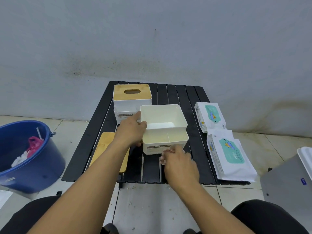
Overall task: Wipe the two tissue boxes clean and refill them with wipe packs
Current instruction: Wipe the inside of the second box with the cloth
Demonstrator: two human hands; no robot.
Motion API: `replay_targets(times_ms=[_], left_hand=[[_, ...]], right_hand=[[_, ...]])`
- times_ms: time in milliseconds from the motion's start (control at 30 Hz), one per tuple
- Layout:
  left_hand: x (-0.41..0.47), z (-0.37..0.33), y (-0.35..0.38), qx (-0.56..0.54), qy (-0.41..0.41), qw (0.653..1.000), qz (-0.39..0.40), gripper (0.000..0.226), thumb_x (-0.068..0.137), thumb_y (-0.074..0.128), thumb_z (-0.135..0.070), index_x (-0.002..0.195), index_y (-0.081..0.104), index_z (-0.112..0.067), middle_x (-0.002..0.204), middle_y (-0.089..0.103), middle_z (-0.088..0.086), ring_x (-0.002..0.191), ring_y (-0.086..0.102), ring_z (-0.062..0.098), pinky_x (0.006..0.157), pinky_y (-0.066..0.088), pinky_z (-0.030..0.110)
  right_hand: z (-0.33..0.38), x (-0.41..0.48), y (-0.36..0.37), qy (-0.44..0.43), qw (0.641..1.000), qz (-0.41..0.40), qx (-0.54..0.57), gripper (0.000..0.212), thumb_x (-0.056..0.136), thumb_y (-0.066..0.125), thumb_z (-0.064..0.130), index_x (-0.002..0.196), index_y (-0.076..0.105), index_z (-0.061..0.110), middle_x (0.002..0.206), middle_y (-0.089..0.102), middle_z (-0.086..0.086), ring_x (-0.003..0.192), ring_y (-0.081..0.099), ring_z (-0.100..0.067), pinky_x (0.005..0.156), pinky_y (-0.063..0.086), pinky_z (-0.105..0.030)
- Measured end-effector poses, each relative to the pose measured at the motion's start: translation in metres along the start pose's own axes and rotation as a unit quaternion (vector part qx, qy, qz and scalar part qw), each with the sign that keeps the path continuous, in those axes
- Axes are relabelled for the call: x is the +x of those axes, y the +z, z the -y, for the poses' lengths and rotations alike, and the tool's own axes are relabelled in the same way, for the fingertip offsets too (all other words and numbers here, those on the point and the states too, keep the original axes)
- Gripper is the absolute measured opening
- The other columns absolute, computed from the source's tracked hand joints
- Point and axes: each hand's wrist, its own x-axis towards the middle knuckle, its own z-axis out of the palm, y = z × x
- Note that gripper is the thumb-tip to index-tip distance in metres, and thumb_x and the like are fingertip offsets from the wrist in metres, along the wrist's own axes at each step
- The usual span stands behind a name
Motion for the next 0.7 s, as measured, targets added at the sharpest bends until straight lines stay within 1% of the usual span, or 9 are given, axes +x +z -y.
replay_targets(times_ms=[133, 267, 367, 433, 467, 500, 567, 633, 700], left_hand=[[0.002, 0.003, -0.002, 0.018, 0.004, 1.0, -0.003, 0.056, 0.107, 0.047, -0.032, 0.16, 0.031, -0.037, 0.137, 0.061, 0.003, 0.074, 0.074, 0.026, 0.069, 0.066, 0.044], [0.003, 0.004, -0.002, 0.002, 0.016, 1.0, 0.006, 0.052, 0.107, 0.045, -0.037, 0.158, 0.036, -0.04, 0.134, 0.063, 0.002, 0.082, 0.074, 0.027, 0.071, 0.066, 0.046], [-0.001, 0.009, -0.006, -0.01, 0.012, 1.0, -0.015, 0.05, 0.107, 0.038, -0.054, 0.153, 0.044, -0.037, 0.145, 0.059, 0.001, 0.123, 0.062, 0.032, 0.1, 0.056, 0.053], [-0.003, 0.021, -0.01, 0.081, -0.022, 0.996, -0.038, 0.06, 0.103, 0.035, -0.062, 0.155, 0.039, -0.032, 0.156, 0.048, 0.007, 0.141, 0.044, 0.041, 0.113, 0.041, 0.058], [-0.003, 0.028, -0.012, 0.15, -0.057, 0.986, -0.038, 0.068, 0.101, 0.036, -0.067, 0.158, 0.031, -0.031, 0.162, 0.038, 0.01, 0.146, 0.034, 0.046, 0.115, 0.034, 0.062], [-0.004, 0.035, -0.014, 0.205, -0.101, 0.973, -0.029, 0.08, 0.096, 0.039, -0.073, 0.161, 0.021, -0.03, 0.167, 0.026, 0.013, 0.149, 0.024, 0.051, 0.117, 0.028, 0.065], [-0.004, 0.048, -0.014, 0.241, -0.18, 0.954, 0.002, 0.105, 0.085, 0.047, -0.083, 0.164, 0.004, -0.029, 0.172, 0.007, 0.015, 0.151, 0.012, 0.057, 0.117, 0.021, 0.073], [-0.004, 0.057, -0.008, 0.234, -0.214, 0.948, 0.027, 0.119, 0.077, 0.057, -0.086, 0.164, -0.001, -0.03, 0.172, 0.003, 0.017, 0.149, 0.014, 0.059, 0.114, 0.023, 0.077], [-0.006, 0.061, 0.001, 0.248, -0.211, 0.945, 0.03, 0.121, 0.074, 0.063, -0.082, 0.163, 0.001, -0.03, 0.169, 0.006, 0.019, 0.146, 0.02, 0.058, 0.112, 0.029, 0.075]], right_hand=[[-0.041, 0.009, -0.023, 0.101, 0.993, 0.008, 0.064, 0.021, 0.094, 0.059, 0.016, 0.114, 0.06, 0.021, 0.118, 0.044, -0.006, 0.097, 0.06, -0.031, 0.075, 0.048, -0.037], [-0.056, 0.02, -0.035, 0.155, 0.98, -0.021, 0.126, 0.036, 0.084, 0.063, 0.006, 0.108, 0.041, 0.022, 0.107, 0.046, -0.004, 0.086, 0.048, -0.026, 0.072, 0.042, -0.036], [-0.057, 0.027, -0.041, 0.174, 0.963, -0.064, 0.196, 0.052, 0.085, 0.069, 0.012, 0.129, 0.041, 0.016, 0.119, 0.052, -0.012, 0.1, 0.054, -0.033, 0.078, 0.044, -0.038], [-0.059, 0.031, -0.047, 0.194, 0.95, -0.073, 0.233, 0.067, 0.086, 0.074, 0.021, 0.141, 0.037, 0.013, 0.129, 0.049, -0.017, 0.112, 0.055, -0.037, 0.086, 0.045, -0.039], [-0.06, 0.032, -0.051, 0.202, 0.945, -0.074, 0.247, 0.067, 0.086, 0.076, 0.024, 0.14, 0.04, 0.012, 0.129, 0.05, -0.017, 0.113, 0.055, -0.036, 0.085, 0.044, -0.037], [-0.061, 0.033, -0.054, 0.204, 0.941, -0.08, 0.258, 0.058, 0.086, 0.076, 0.025, 0.134, 0.046, 0.01, 0.126, 0.054, -0.017, 0.108, 0.056, -0.035, 0.083, 0.043, -0.036], [-0.064, 0.032, -0.059, 0.2, 0.931, -0.101, 0.287, 0.026, 0.087, 0.072, 0.02, 0.108, 0.057, 0.011, 0.108, 0.063, -0.015, 0.09, 0.054, -0.032, 0.076, 0.039, -0.032], [-0.065, 0.031, -0.061, 0.193, 0.92, -0.117, 0.32, 0.012, 0.086, 0.068, 0.015, 0.087, 0.056, 0.013, 0.092, 0.064, -0.012, 0.081, 0.05, -0.03, 0.071, 0.037, -0.032], [-0.066, 0.03, -0.062, 0.193, 0.911, -0.127, 0.342, 0.011, 0.086, 0.067, 0.016, 0.084, 0.056, 0.014, 0.085, 0.062, -0.009, 0.079, 0.05, -0.03, 0.07, 0.036, -0.033]])
